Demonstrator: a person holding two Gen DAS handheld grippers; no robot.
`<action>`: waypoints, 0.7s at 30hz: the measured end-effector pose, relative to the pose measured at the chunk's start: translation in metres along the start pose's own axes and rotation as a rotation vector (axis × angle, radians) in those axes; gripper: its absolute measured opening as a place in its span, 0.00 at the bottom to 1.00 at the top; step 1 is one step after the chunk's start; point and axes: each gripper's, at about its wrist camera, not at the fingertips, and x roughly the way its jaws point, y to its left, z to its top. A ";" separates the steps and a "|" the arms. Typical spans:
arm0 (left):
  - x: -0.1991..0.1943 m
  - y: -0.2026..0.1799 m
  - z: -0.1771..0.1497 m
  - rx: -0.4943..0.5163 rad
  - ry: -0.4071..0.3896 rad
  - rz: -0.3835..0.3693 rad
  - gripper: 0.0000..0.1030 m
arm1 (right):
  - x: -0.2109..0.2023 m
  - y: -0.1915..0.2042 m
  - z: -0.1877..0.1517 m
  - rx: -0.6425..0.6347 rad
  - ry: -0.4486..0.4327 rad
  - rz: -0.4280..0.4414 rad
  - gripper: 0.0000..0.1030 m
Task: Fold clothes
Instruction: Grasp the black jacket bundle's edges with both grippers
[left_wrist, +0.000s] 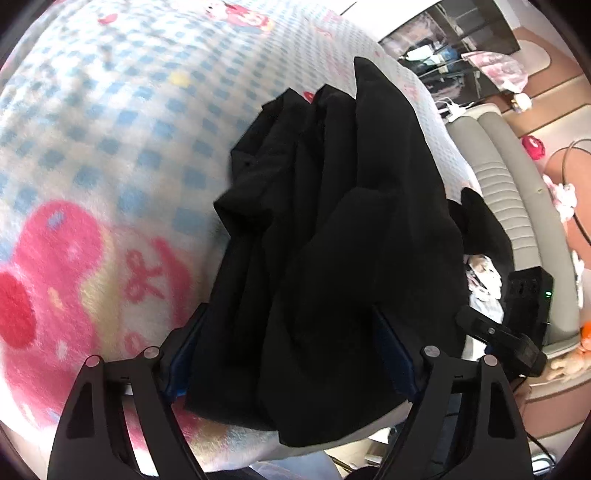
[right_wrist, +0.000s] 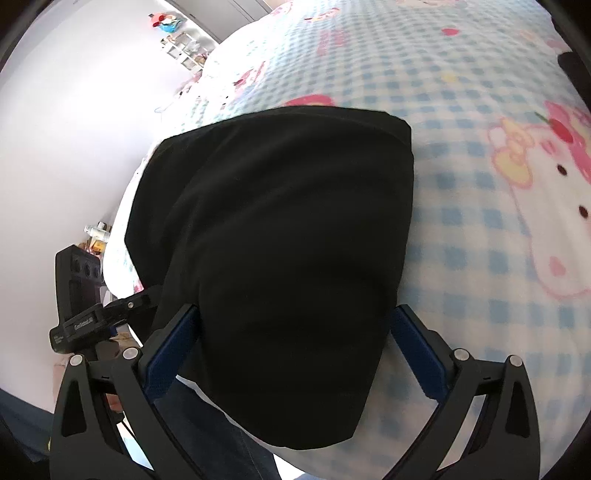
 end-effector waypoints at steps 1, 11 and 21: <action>0.001 -0.001 0.001 -0.002 0.003 -0.005 0.82 | 0.005 -0.002 0.001 0.017 0.002 0.018 1.00; 0.003 -0.012 0.004 0.062 -0.012 -0.090 0.81 | 0.031 0.013 0.003 0.040 -0.006 0.014 1.00; 0.012 -0.049 0.003 0.211 -0.021 0.060 0.66 | 0.059 0.071 0.015 -0.067 -0.034 -0.074 0.85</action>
